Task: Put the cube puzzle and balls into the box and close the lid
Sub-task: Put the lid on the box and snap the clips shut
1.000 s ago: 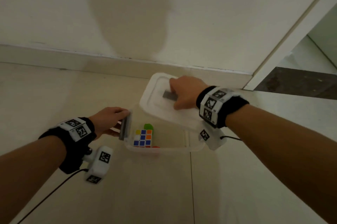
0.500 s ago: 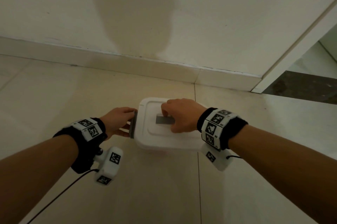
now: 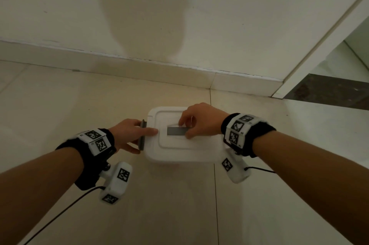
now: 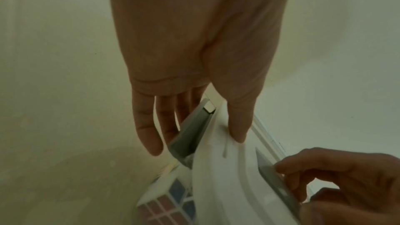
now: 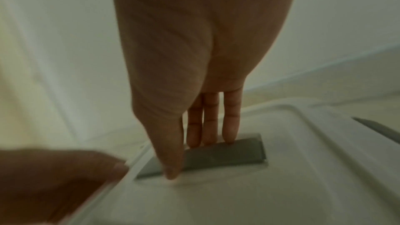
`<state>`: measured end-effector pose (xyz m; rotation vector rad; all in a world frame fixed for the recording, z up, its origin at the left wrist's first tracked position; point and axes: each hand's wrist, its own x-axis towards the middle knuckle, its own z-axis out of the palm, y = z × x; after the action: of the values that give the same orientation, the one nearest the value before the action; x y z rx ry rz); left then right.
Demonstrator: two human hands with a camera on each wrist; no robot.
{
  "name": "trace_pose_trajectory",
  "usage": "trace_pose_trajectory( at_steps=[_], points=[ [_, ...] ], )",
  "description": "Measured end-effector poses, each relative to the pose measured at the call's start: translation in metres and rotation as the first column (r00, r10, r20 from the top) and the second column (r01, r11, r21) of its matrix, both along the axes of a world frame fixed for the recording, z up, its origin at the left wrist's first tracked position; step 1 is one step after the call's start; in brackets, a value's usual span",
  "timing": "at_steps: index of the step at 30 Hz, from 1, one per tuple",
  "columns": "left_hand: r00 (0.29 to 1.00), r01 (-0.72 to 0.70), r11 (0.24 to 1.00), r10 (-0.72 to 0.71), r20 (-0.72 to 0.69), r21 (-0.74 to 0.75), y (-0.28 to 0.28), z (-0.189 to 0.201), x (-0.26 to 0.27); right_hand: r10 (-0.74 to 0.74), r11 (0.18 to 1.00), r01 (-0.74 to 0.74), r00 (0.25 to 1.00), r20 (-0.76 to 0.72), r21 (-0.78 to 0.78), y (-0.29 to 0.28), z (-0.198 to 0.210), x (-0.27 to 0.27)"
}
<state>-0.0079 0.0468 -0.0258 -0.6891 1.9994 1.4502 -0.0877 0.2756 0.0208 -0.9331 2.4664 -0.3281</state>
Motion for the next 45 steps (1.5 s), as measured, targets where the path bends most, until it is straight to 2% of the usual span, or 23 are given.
trace_pose_trajectory(
  at_steps=[1, 3, 5, 7, 9, 13, 17, 19, 24, 30, 34, 39, 45],
  points=[
    [0.999, 0.014, 1.000, -0.014, 0.029, -0.005, 0.002, 0.001, 0.000, -0.074, 0.995, 0.075, 0.997, 0.024, -0.059, 0.007, 0.001, -0.002],
    [0.998, 0.034, 0.999, -0.032, 0.063, -0.025, 0.005, 0.002, 0.000, -0.256, 0.953, 0.247, 0.966, -0.026, -0.173, 0.024, 0.004, -0.011],
    [0.995, 0.086, 0.990, -0.081, 0.051, -0.108, 0.008, 0.000, -0.001, -0.432, 0.888, 0.401, 0.896, -0.104, -0.226, 0.043, 0.003, -0.021],
    [0.985, 0.172, 0.962, -0.171, 0.027, -0.214, 0.009, -0.002, 0.000, -0.554, 0.830, 0.529, 0.819, -0.147, -0.176, 0.061, -0.001, -0.024],
    [0.959, 0.273, 0.915, -0.281, 0.016, -0.298, 0.008, -0.004, 0.003, -0.627, 0.777, 0.627, 0.766, -0.140, -0.050, 0.075, -0.009, -0.023],
    [0.938, 0.323, 0.880, -0.347, -0.006, -0.349, 0.012, -0.005, 0.010, -0.713, 0.694, 0.698, 0.701, 0.032, 0.177, 0.083, -0.018, -0.016],
    [0.944, 0.309, 0.864, -0.330, 0.017, -0.398, 0.021, 0.004, 0.008, -0.787, 0.609, 0.769, 0.556, 0.267, 0.194, 0.086, -0.018, -0.012],
    [0.940, 0.327, 0.845, -0.339, 0.051, -0.424, 0.024, 0.009, 0.006, -0.787, 0.599, 0.771, 0.515, 0.340, 0.216, 0.089, -0.014, -0.010],
    [0.934, 0.344, 0.812, -0.347, 0.084, -0.470, 0.031, 0.016, 0.004, -0.757, 0.628, 0.733, 0.496, 0.425, 0.262, 0.092, -0.012, -0.009],
    [0.942, 0.325, 0.837, -0.325, 0.079, -0.441, 0.029, 0.013, 0.006, -0.759, 0.621, 0.739, 0.483, 0.435, 0.262, 0.088, -0.012, -0.004],
    [0.952, 0.292, 0.841, -0.301, 0.057, -0.456, 0.032, 0.008, 0.010, -0.771, 0.611, 0.766, 0.520, 0.367, 0.199, 0.087, -0.010, -0.003],
    [0.949, 0.302, 0.831, -0.309, 0.064, -0.468, 0.033, 0.009, 0.008, -0.777, 0.623, 0.755, 0.569, 0.269, 0.203, 0.081, -0.007, -0.002],
    [0.947, 0.300, 0.828, -0.317, 0.047, -0.473, 0.032, 0.007, 0.009, -0.745, 0.666, 0.724, 0.634, 0.205, 0.179, 0.075, -0.003, -0.004]
  ],
)
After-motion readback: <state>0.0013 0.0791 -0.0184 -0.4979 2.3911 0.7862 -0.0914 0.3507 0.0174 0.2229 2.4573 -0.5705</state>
